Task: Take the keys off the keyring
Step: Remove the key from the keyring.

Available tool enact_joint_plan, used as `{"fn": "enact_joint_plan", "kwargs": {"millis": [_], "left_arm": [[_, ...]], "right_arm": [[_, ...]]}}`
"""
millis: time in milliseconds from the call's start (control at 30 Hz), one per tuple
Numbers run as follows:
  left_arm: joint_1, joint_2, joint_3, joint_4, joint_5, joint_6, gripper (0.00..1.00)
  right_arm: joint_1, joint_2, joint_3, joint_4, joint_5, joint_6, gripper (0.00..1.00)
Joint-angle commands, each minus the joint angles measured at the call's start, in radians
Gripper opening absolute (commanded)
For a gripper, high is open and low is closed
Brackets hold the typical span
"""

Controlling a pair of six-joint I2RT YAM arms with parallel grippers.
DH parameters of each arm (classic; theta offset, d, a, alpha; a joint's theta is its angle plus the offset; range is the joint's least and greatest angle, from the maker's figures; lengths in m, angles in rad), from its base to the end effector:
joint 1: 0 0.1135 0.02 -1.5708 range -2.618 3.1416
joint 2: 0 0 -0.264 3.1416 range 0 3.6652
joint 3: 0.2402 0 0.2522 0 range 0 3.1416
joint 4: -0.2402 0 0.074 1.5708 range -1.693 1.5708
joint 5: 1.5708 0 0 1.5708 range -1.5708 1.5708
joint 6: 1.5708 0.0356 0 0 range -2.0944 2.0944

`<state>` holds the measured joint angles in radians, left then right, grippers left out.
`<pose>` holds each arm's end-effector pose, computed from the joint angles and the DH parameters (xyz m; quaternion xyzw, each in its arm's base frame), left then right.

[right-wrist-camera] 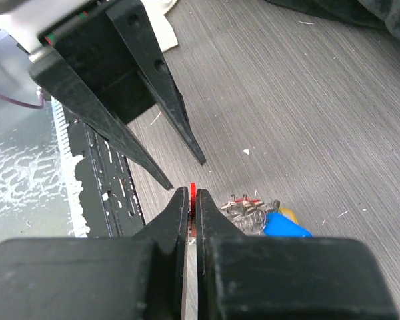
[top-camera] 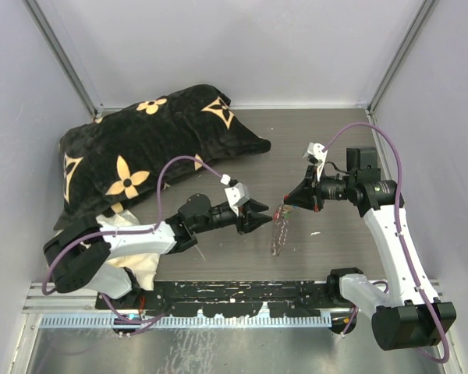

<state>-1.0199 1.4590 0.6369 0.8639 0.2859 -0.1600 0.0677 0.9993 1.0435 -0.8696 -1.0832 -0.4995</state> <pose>0.1533 -0.2688 0.2418 0.3790 0.5799 -0.4794 0.5388 0.1782 0.0436 0.3397 -0.4035 0.7137 0.4021 0.4076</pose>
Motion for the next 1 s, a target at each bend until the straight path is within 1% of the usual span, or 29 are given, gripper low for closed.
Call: {"fn": "enact_joint_plan", "kwargs": {"millis": [0, 167, 333, 567, 833, 967], "left_arm": [[0.011, -0.095, 0.036, -0.07, 0.1, 0.118, 0.37], [0.028, -0.093, 0.099, -0.14, 0.156, 0.156, 0.37], [0.034, -0.041, 0.158, -0.144, 0.232, 0.139, 0.37], [0.034, 0.01, 0.203, -0.139, 0.235, 0.119, 0.36], [0.035, 0.045, 0.219, -0.114, 0.229, 0.069, 0.29], [0.033, 0.061, 0.23, -0.11, 0.22, 0.043, 0.27]], "right_arm": [[-0.007, -0.023, 0.041, 0.011, -0.049, -0.021, 0.01], [-0.009, -0.028, 0.038, 0.011, -0.057, -0.022, 0.01], [-0.011, -0.033, 0.032, 0.011, -0.062, -0.023, 0.01], [-0.013, -0.04, 0.027, 0.012, -0.068, -0.022, 0.01], [-0.019, -0.04, 0.026, 0.014, -0.074, -0.022, 0.01], [-0.019, -0.041, 0.027, 0.015, -0.076, -0.022, 0.01]]}}
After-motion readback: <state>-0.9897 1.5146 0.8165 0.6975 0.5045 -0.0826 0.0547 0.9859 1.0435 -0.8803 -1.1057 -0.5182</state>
